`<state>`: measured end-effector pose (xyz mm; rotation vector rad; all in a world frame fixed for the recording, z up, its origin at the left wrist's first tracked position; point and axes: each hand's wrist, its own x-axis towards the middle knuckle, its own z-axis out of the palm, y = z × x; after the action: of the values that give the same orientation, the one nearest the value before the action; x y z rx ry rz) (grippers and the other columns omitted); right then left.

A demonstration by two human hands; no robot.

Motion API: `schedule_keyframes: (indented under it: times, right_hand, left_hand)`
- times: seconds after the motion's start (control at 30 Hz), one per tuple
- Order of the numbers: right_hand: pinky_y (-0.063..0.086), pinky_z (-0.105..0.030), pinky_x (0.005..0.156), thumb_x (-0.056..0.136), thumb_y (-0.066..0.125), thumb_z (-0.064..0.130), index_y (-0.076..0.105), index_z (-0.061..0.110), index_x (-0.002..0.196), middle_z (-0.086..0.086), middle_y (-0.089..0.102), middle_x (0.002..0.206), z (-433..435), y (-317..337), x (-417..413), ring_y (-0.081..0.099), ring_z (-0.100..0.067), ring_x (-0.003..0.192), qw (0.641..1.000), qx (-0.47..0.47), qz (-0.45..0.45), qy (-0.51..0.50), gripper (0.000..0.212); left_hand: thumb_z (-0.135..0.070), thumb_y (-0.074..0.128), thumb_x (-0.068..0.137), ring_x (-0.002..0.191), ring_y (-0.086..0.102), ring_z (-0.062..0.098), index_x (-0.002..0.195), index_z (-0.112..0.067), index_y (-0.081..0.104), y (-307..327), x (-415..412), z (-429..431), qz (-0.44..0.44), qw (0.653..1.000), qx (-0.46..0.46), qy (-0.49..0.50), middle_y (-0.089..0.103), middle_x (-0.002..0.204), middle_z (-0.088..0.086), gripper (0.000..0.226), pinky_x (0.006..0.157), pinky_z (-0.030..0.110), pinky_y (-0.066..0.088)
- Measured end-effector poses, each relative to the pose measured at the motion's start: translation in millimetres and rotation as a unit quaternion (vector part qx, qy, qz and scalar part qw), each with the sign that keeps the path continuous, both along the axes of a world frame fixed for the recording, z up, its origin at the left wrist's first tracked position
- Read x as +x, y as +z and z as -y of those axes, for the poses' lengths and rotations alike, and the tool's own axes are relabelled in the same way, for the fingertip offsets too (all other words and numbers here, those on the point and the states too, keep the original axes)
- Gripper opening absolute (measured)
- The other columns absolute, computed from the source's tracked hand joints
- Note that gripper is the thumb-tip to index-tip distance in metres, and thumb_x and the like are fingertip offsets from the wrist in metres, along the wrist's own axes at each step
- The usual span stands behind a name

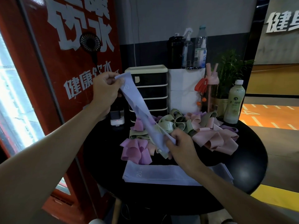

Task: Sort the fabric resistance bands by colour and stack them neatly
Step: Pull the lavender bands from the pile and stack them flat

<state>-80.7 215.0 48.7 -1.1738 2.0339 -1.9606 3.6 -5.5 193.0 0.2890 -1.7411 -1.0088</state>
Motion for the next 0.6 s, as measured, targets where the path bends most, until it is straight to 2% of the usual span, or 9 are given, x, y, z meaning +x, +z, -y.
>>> schedule_keyframes:
  times: [0.07, 0.13, 0.2, 0.23, 0.3, 0.4, 0.5, 0.6]
  right_hand:
    - [0.033, -0.030, 0.049, 0.092, 0.056, 0.000, 0.034, 0.010, 0.072, -0.006, 0.034, 0.062, -2.1, 2.5, -2.0, 0.034, -0.016, 0.054, 0.999, -0.032, 0.017, -0.014, 0.031]
    - [0.032, -0.020, 0.049, 0.091, 0.056, -0.004, 0.041, 0.006, 0.083, 0.005, 0.037, 0.066, -4.6, 6.8, -2.1, 0.031, -0.010, 0.056, 0.999, -0.049, 0.015, -0.001, 0.020]
    - [0.037, -0.019, 0.053, 0.091, 0.058, -0.003, 0.048, 0.013, 0.097, 0.009, 0.047, 0.075, -7.4, 9.4, -1.7, 0.038, -0.009, 0.059, 0.998, -0.052, 0.020, 0.027, 0.020]
    - [0.039, -0.020, 0.056, 0.090, 0.061, -0.001, 0.050, 0.018, 0.097, 0.011, 0.050, 0.079, -8.5, 9.1, -2.9, 0.041, -0.010, 0.062, 0.998, -0.050, 0.019, 0.033, 0.023]
    - [0.043, -0.024, 0.060, 0.087, 0.066, 0.005, 0.051, 0.021, 0.089, 0.004, 0.053, 0.087, -10.1, 6.3, -6.4, 0.047, -0.013, 0.069, 0.999, -0.029, 0.001, 0.020, 0.022]
    - [0.046, -0.032, 0.062, 0.086, 0.069, 0.009, 0.046, 0.015, 0.079, -0.012, 0.052, 0.089, -10.8, 1.9, -8.7, 0.050, -0.026, 0.073, 1.000, -0.010, -0.014, -0.009, 0.025]
    - [0.046, -0.029, 0.064, 0.087, 0.068, 0.008, 0.044, 0.015, 0.073, -0.008, 0.053, 0.089, -14.3, 2.0, -7.2, 0.051, -0.016, 0.074, 0.999, -0.021, -0.042, -0.021, 0.028]
    - [0.049, -0.026, 0.071, 0.084, 0.072, 0.008, 0.050, 0.013, 0.075, 0.005, 0.054, 0.100, -18.1, -2.2, -8.0, 0.055, -0.009, 0.087, 0.997, -0.004, -0.077, -0.029, 0.024]
  left_hand:
    - [-0.008, 0.067, 0.093, 0.073, 0.067, 0.016, 0.086, -0.020, 0.063, -5.0, -0.2, 2.6, -0.002, 1.000, 0.013, 0.021, 0.068, 0.079, 0.000, 0.014, 0.058, 0.029, 0.057]
    - [-0.007, 0.067, 0.093, 0.076, 0.066, 0.019, 0.088, -0.016, 0.063, -9.1, -1.0, 4.2, 0.000, 0.999, 0.024, 0.024, 0.067, 0.080, 0.002, 0.011, 0.058, 0.030, 0.058]
    - [-0.007, 0.066, 0.093, 0.077, 0.066, 0.020, 0.093, -0.011, 0.062, -11.0, -1.5, 5.7, 0.000, 0.999, 0.030, 0.029, 0.067, 0.081, 0.002, 0.005, 0.058, 0.029, 0.058]
    - [-0.007, 0.066, 0.093, 0.077, 0.066, 0.020, 0.095, -0.009, 0.063, -11.0, -1.3, 6.0, 0.000, 0.999, 0.029, 0.032, 0.067, 0.082, 0.002, 0.004, 0.057, 0.028, 0.058]
    - [-0.006, 0.066, 0.093, 0.077, 0.067, 0.019, 0.093, -0.010, 0.064, -9.8, -1.1, 6.6, -0.004, 0.999, 0.021, 0.031, 0.067, 0.081, 0.001, 0.004, 0.059, 0.027, 0.058]
    - [-0.006, 0.066, 0.093, 0.078, 0.067, 0.014, 0.087, -0.021, 0.064, -6.8, -1.3, 7.3, -0.010, 0.999, 0.006, 0.040, 0.069, 0.082, -0.002, 0.017, 0.070, 0.029, 0.059]
    - [-0.006, 0.066, 0.093, 0.073, 0.067, 0.011, 0.087, -0.019, 0.064, -6.8, -3.1, 5.8, -0.018, 0.999, 0.020, 0.037, 0.069, 0.081, 0.000, 0.015, 0.063, 0.027, 0.059]
    - [-0.005, 0.065, 0.093, 0.068, 0.066, 0.009, 0.094, -0.006, 0.064, -8.7, -3.2, 5.7, -0.018, 0.999, 0.014, 0.041, 0.067, 0.079, 0.001, 0.001, 0.058, 0.025, 0.058]
